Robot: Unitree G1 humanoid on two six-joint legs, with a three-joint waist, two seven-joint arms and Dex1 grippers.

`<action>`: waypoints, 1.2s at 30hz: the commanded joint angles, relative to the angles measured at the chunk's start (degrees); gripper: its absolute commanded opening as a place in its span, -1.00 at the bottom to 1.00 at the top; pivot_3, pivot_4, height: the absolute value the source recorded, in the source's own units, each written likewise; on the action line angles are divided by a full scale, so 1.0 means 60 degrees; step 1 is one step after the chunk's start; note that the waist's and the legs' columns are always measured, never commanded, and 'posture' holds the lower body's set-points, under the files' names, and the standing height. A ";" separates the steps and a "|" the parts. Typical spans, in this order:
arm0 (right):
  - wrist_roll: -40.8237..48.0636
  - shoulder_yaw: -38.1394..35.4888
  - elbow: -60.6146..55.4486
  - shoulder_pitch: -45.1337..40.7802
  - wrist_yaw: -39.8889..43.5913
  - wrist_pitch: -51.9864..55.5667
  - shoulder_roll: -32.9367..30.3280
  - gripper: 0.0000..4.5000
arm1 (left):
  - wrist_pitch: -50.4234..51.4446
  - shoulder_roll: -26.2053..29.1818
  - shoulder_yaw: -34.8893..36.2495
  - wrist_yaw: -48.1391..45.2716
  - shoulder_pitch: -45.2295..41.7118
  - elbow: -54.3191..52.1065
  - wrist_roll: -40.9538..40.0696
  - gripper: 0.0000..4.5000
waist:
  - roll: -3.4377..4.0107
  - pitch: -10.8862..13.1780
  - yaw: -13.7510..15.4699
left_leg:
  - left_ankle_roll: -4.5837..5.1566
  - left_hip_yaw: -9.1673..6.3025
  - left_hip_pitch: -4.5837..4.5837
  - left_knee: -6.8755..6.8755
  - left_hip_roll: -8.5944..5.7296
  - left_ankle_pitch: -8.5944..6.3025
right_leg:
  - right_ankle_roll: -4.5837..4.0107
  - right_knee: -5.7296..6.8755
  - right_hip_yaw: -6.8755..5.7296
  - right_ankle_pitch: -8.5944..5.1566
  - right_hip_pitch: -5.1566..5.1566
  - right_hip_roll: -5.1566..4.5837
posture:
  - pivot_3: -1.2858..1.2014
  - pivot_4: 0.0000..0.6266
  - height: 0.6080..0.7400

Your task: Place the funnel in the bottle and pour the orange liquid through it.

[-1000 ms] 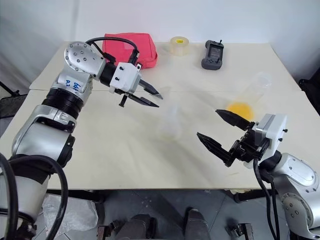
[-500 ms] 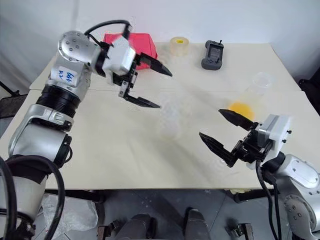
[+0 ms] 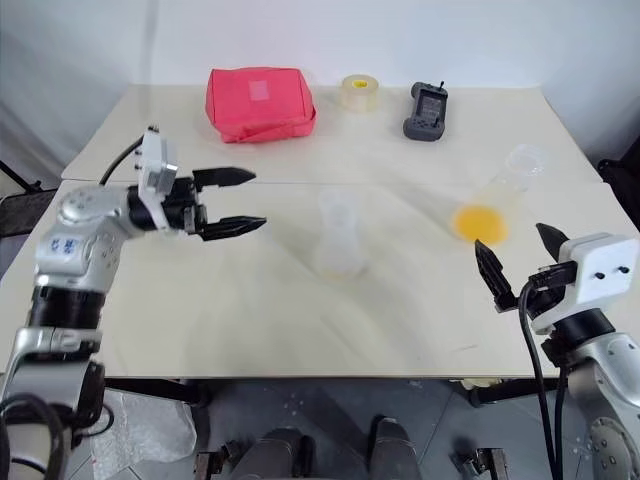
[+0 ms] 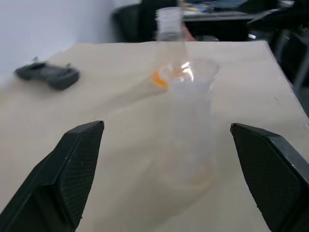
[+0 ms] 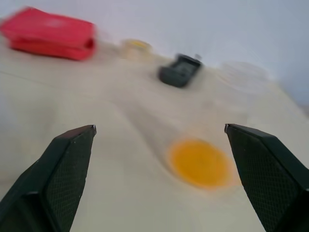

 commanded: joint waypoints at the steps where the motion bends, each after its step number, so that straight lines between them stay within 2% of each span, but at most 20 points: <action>1: -0.0167 -0.0454 -0.0710 0.0179 -0.0704 0.0243 0.0226 1.00 | 0.0588 -0.0006 0.0776 0.0597 0.0987 -0.1139 -0.0553 0.98 | 0.0003 -0.0002 -0.0002 | 0.0000 0.0000 0.0002 -0.0001 0.0000 0.0000 | -0.0001 0.0002 0.0004 -0.0001 0.0000 0.0000 | 0.03 -0.52 1.00; 6: -0.0232 -0.0534 -0.0472 -0.0007 -0.0931 0.0469 0.0184 1.00 | 0.1017 -0.0007 0.1349 0.0703 0.2184 -0.1732 -0.1008 0.98 | 0.0006 -0.0003 -0.0015 | 0.0000 0.0003 0.0008 -0.0002 -0.0002 0.0000 | -0.0003 0.0002 0.0023 -0.0002 0.0003 0.0005 | 0.03 -0.52 1.00; 10: -0.0281 -0.0352 0.0487 -0.0800 -0.0664 0.0586 -0.0174 1.00 | 0.0797 0.0086 0.1225 0.0614 0.2649 -0.1784 -0.0679 0.98 | 0.0009 -0.0004 -0.0027 | -0.0001 0.0010 0.0018 -0.0002 -0.0004 0.0002 | -0.0005 -0.0006 0.0034 -0.0003 0.0012 0.0006 | 0.03 -0.52 1.00; 15: -0.0725 0.0231 0.2713 -0.2456 0.0017 0.0590 -0.0992 1.00 | 0.0596 -0.0193 0.1242 0.0633 0.2845 -0.1711 -0.0749 0.98 | 0.0014 -0.0002 -0.0038 | 0.0002 0.0031 0.0026 -0.0009 0.0002 0.0003 | -0.0012 -0.0007 0.0044 -0.0007 0.0010 0.0008 | 0.03 -0.52 1.00; 18: -0.1217 0.0872 0.4751 -0.3812 0.0814 -0.0139 -0.1339 1.00 | 0.0338 -0.0194 0.1130 0.0577 0.2837 -0.1501 -0.0496 0.98 | 0.0017 -0.0001 -0.0062 | 0.0001 0.0040 0.0028 -0.0010 0.0002 0.0003 | -0.0012 -0.0008 0.0043 -0.0007 0.0009 0.0007 | 0.03 -0.52 1.00; 29: -0.2460 0.1884 1.0429 -0.7609 0.2537 -0.2518 -0.1464 1.00 | 0.0252 -0.0447 0.1003 0.0766 0.2434 -0.1485 -0.0520 0.98 | 0.0026 0.0003 -0.0126 | 0.0001 0.0062 0.0015 -0.0016 0.0002 0.0004 | -0.0011 -0.0021 0.0043 -0.0006 -0.0008 -0.0001 | 0.03 -0.52 1.00; 36: -0.3289 0.2403 1.3107 -0.9168 0.2784 -0.3698 -0.1387 1.00 | 0.0277 -0.0494 0.0959 0.0836 0.2289 -0.1521 -0.0504 0.98 | 0.0031 0.0005 -0.0305 | -0.0001 0.0059 0.0011 -0.0020 0.0004 0.0004 | -0.0010 -0.0023 0.0037 -0.0005 -0.0014 -0.0001 | 0.03 -0.52 1.00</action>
